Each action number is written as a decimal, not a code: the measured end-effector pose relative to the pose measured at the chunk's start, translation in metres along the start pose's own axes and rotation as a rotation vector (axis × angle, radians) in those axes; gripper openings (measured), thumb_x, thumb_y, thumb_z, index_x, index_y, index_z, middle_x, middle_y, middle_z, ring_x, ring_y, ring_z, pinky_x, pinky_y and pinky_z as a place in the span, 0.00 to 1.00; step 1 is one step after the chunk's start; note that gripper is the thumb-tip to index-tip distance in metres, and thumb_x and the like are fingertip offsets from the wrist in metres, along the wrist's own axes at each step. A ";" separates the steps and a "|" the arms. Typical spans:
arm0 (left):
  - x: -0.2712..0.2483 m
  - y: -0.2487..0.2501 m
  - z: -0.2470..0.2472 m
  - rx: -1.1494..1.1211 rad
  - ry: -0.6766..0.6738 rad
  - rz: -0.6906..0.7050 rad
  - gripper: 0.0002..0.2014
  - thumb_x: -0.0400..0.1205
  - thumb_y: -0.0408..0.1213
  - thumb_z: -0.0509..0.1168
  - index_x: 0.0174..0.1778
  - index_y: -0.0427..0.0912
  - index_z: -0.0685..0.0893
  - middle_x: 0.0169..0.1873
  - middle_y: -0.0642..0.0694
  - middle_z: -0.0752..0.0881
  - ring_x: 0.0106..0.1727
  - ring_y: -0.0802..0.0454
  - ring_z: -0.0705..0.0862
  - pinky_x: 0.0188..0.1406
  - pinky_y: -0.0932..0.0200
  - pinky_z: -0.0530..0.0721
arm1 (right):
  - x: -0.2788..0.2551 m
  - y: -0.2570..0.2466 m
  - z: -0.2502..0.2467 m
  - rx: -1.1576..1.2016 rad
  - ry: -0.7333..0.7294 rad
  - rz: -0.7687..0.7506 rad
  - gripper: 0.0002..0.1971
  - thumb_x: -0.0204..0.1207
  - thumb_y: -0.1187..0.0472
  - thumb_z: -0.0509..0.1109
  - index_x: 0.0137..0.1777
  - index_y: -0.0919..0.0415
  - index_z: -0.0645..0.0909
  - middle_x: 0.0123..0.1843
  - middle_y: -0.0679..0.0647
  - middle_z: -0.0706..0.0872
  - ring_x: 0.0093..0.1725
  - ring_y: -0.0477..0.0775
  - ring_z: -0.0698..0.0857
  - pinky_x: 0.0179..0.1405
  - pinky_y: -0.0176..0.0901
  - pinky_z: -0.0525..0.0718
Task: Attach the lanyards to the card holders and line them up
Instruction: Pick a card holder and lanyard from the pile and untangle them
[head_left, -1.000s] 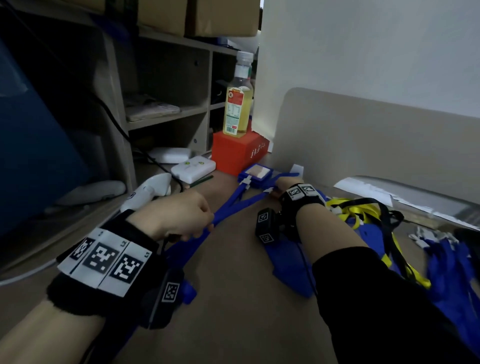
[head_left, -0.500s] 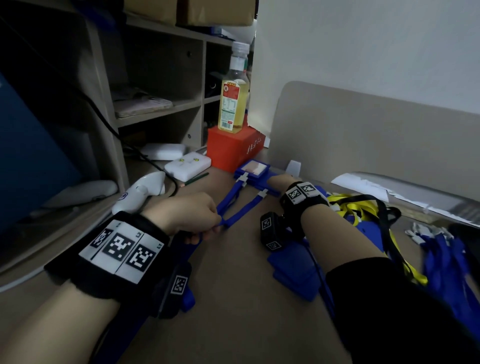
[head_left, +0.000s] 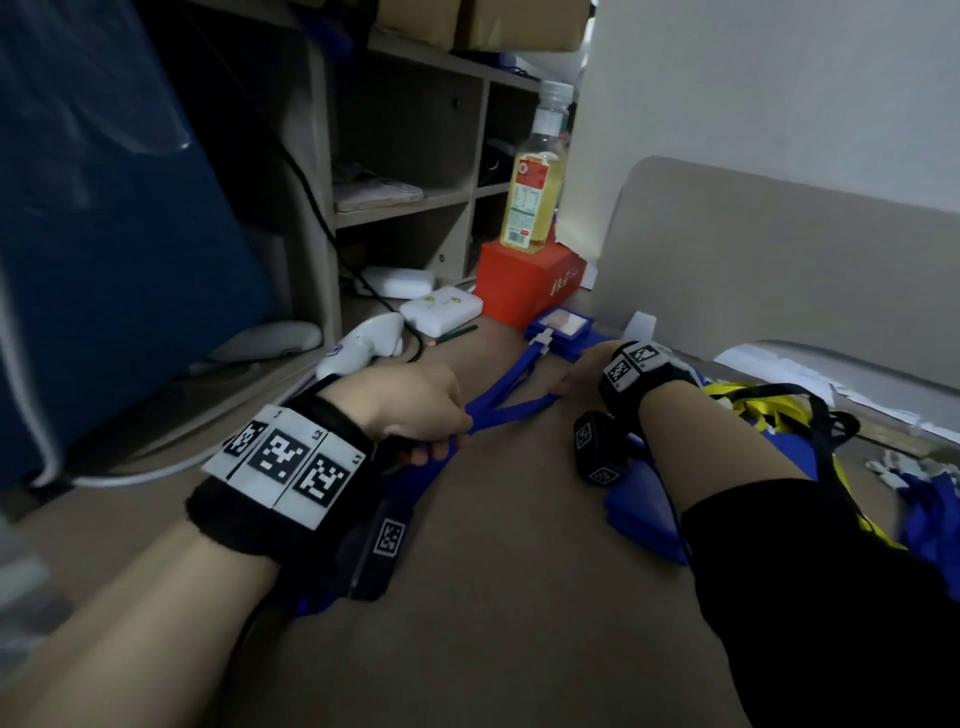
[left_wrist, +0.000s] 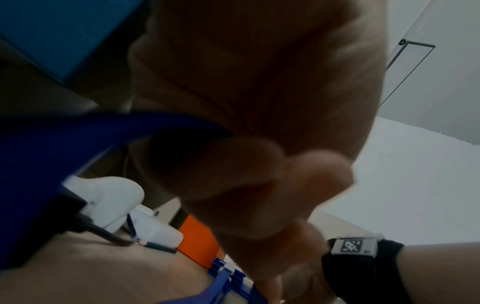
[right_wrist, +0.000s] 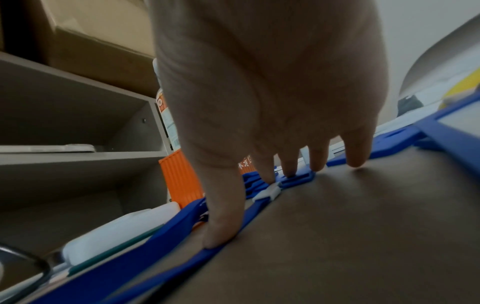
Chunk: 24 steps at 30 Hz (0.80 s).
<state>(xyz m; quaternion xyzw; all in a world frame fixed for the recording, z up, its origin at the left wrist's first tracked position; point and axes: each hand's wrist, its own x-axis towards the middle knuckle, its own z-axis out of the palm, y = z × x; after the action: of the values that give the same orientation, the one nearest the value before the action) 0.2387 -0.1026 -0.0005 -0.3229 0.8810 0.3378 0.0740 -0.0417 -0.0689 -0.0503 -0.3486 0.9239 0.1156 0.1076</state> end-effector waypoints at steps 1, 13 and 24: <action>-0.005 -0.004 -0.001 0.005 -0.012 -0.011 0.13 0.85 0.35 0.58 0.41 0.37 0.85 0.24 0.47 0.82 0.17 0.54 0.74 0.22 0.62 0.75 | -0.001 -0.001 0.001 -0.047 0.012 -0.001 0.32 0.70 0.28 0.64 0.60 0.55 0.79 0.56 0.52 0.81 0.58 0.57 0.82 0.60 0.49 0.79; -0.053 -0.032 -0.005 0.087 -0.086 -0.170 0.13 0.88 0.41 0.58 0.47 0.38 0.84 0.38 0.45 0.86 0.33 0.50 0.80 0.25 0.63 0.78 | 0.007 -0.004 -0.001 -0.018 0.061 -0.001 0.30 0.65 0.31 0.69 0.58 0.51 0.77 0.49 0.53 0.81 0.43 0.54 0.80 0.42 0.44 0.77; -0.038 0.013 -0.002 0.086 -0.029 -0.055 0.13 0.87 0.46 0.57 0.60 0.44 0.81 0.48 0.48 0.89 0.45 0.50 0.86 0.44 0.55 0.83 | -0.033 -0.007 -0.028 0.352 -0.027 -0.058 0.16 0.79 0.58 0.71 0.62 0.61 0.74 0.71 0.66 0.76 0.65 0.61 0.76 0.72 0.56 0.71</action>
<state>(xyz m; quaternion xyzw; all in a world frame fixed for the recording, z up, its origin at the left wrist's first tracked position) 0.2607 -0.0762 0.0214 -0.3384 0.8844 0.3021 0.1097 -0.0164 -0.0617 -0.0160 -0.3492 0.9180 -0.0462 0.1824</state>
